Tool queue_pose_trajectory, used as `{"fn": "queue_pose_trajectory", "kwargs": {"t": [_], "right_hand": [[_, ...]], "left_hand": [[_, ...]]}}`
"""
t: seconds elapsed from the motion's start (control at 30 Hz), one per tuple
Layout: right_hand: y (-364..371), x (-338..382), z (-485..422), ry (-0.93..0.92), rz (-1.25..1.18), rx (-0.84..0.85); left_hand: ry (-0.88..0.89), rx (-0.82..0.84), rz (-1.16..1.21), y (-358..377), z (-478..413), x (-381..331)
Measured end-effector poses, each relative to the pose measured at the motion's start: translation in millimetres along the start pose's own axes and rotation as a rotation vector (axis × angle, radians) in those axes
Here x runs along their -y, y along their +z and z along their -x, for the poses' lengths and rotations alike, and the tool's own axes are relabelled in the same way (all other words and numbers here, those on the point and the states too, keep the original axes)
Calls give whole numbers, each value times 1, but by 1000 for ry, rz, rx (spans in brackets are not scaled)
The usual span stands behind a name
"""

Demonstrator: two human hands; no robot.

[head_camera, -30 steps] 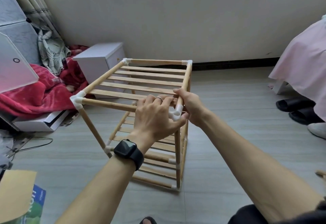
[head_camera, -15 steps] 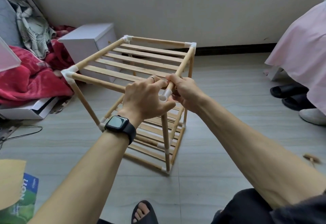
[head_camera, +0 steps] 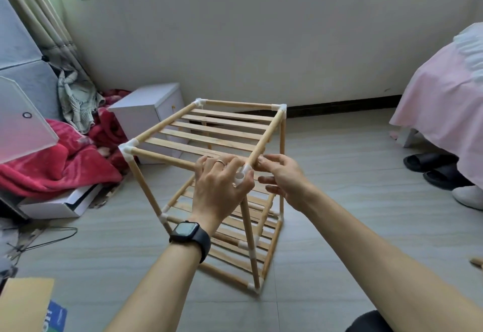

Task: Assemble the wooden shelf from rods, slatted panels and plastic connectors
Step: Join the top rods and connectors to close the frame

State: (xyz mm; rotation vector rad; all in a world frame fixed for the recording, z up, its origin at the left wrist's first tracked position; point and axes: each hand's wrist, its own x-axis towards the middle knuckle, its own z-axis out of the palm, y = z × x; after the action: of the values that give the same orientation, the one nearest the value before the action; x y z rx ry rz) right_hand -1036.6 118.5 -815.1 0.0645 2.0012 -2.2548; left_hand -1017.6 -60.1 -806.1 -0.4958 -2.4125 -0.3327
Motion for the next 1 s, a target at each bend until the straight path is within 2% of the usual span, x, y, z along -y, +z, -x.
{"fn": "queue_pose_trajectory", "kwargs": {"t": [0.1,0.3,0.37,0.47,0.53,0.7,0.83,1.0], "right_hand": [[-7,1,10,-34,88,-16],[-20,1,32,-114,359,67],[-30,0,37,-101,426,80],[-54,-4,43,-65,490,77],[-77,-10,46,-19,523,50],[-154,-51,59,118,513,-117],[-219,-120,81,266,546,-291],[-289,-215,112,532,662,-430]], "left_hand": [[-21,17,-10,-1,0,-6],[-37,66,-83,-7,4,-36],[80,43,-140,-3,10,-52],[240,121,-178,14,23,-84],[238,205,-124,32,30,-102],[61,557,-24,89,43,-128],[-33,800,22,142,66,-134],[-48,1005,42,212,100,-141]]}}
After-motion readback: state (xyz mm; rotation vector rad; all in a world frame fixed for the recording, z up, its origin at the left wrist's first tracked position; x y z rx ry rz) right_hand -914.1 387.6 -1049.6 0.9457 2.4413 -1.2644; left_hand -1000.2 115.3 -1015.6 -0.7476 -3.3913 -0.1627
